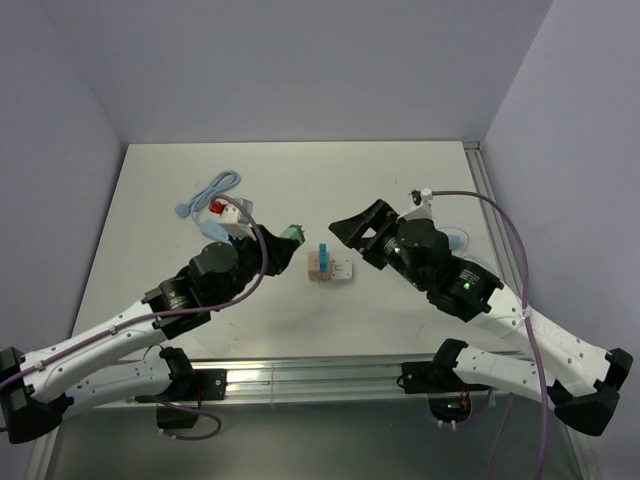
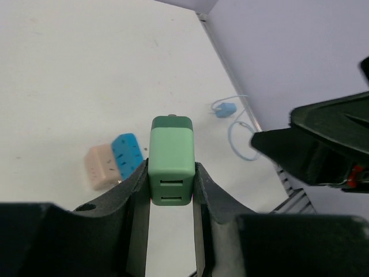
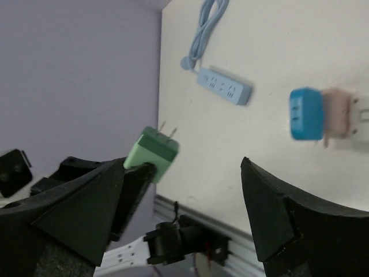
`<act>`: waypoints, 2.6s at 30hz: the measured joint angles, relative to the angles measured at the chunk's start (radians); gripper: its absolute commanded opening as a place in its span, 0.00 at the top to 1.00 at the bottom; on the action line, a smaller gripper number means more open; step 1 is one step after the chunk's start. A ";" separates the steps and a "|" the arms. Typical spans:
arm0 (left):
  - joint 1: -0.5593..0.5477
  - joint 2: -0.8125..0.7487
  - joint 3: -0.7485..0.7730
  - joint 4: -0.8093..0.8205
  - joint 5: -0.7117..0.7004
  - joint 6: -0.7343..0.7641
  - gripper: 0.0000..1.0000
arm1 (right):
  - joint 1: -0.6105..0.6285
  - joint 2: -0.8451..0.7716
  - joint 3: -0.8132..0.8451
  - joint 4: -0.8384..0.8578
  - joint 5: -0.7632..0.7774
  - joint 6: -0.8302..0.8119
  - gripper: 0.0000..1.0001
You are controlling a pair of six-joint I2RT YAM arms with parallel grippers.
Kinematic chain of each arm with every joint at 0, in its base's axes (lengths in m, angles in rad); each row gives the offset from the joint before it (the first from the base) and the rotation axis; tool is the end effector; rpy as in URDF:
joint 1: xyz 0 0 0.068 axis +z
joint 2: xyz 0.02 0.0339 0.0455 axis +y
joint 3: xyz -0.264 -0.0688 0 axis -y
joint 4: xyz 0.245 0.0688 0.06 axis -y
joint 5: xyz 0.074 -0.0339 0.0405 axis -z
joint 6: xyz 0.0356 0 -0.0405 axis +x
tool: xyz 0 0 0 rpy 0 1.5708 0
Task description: Insert the plug
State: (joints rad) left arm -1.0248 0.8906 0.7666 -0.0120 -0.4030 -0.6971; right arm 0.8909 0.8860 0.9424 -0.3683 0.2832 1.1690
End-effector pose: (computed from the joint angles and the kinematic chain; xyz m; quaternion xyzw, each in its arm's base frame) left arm 0.1211 -0.1724 0.3335 -0.0094 0.7498 -0.3903 0.5342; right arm 0.1317 0.1471 0.3585 0.1932 0.7810 0.4409 0.3979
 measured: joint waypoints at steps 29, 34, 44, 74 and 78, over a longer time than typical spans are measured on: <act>0.770 0.488 0.418 -0.721 0.487 0.558 1.00 | -0.183 -0.098 -0.221 -0.058 -0.221 -0.580 0.19; 0.779 0.562 0.418 -0.743 0.476 0.665 1.00 | -0.192 -0.087 -0.230 -0.038 -0.256 -0.601 0.19; 0.780 0.686 0.465 -0.789 0.455 0.835 1.00 | -0.195 -0.075 -0.264 -0.013 -0.294 -0.613 0.20; 0.829 0.830 0.632 -0.898 0.532 0.896 1.00 | -0.200 -0.041 -0.276 -0.001 -0.303 -0.617 0.20; 0.829 0.872 0.635 -0.898 0.539 0.895 1.00 | -0.200 -0.041 -0.276 0.002 -0.303 -0.617 0.20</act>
State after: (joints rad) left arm -0.1959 1.7622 1.4014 -0.9100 0.1360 0.1978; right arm 0.6910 0.8448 0.6662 -0.3668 -0.0196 0.5518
